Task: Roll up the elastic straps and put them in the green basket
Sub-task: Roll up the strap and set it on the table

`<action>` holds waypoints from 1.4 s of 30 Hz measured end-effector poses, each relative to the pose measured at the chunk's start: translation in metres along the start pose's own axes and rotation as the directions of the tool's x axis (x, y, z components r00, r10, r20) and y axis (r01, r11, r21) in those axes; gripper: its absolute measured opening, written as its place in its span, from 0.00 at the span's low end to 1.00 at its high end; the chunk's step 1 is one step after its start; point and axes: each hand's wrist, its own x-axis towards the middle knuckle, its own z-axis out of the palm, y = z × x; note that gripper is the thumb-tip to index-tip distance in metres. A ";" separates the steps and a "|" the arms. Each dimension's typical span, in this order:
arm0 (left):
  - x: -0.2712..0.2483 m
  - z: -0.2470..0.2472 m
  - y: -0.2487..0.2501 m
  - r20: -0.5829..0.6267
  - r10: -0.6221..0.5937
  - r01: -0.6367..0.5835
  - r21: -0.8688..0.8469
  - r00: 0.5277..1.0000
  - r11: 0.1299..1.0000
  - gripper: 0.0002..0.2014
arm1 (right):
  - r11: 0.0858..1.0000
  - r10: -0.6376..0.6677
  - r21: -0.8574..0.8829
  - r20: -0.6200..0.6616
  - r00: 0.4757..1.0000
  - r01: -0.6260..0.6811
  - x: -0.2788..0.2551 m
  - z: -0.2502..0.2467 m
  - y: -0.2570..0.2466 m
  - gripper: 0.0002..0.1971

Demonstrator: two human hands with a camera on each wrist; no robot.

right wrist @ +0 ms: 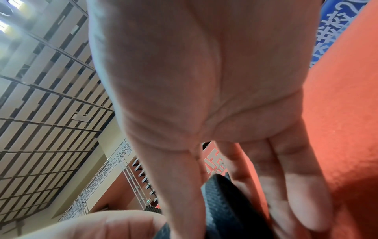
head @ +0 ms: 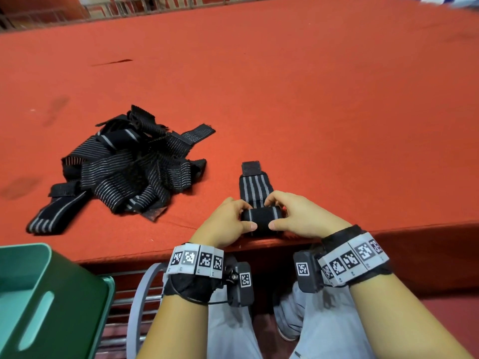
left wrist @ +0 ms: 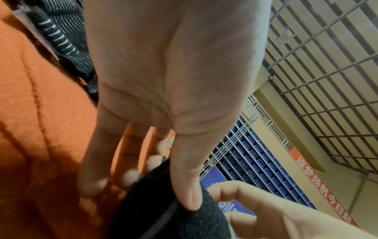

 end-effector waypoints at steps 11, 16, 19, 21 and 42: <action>0.012 -0.005 -0.006 -0.158 0.134 -0.115 0.123 0.978 0.986 0.24 | 0.999 0.036 -0.037 -0.024 0.999 -0.036 0.018 -0.001 0.009 0.24; 0.017 -0.004 0.003 -0.057 0.218 -0.196 0.265 0.974 0.944 0.33 | 0.998 0.029 -0.055 -0.009 1.000 -0.029 0.021 -0.004 0.009 0.26; 0.019 -0.003 0.000 -0.016 0.155 -0.146 0.258 0.988 0.955 0.37 | 0.998 0.013 -0.054 -0.019 1.000 -0.014 0.021 -0.006 0.010 0.26; 0.020 -0.003 -0.001 -0.001 0.126 -0.123 0.239 0.992 0.963 0.39 | 0.998 -0.020 -0.056 -0.041 0.999 0.018 0.021 -0.006 0.010 0.28; 0.027 -0.002 -0.010 -0.035 0.102 -0.101 0.035 0.994 0.994 0.31 | 0.998 -0.052 0.018 0.004 0.999 0.052 0.035 -0.001 0.014 0.21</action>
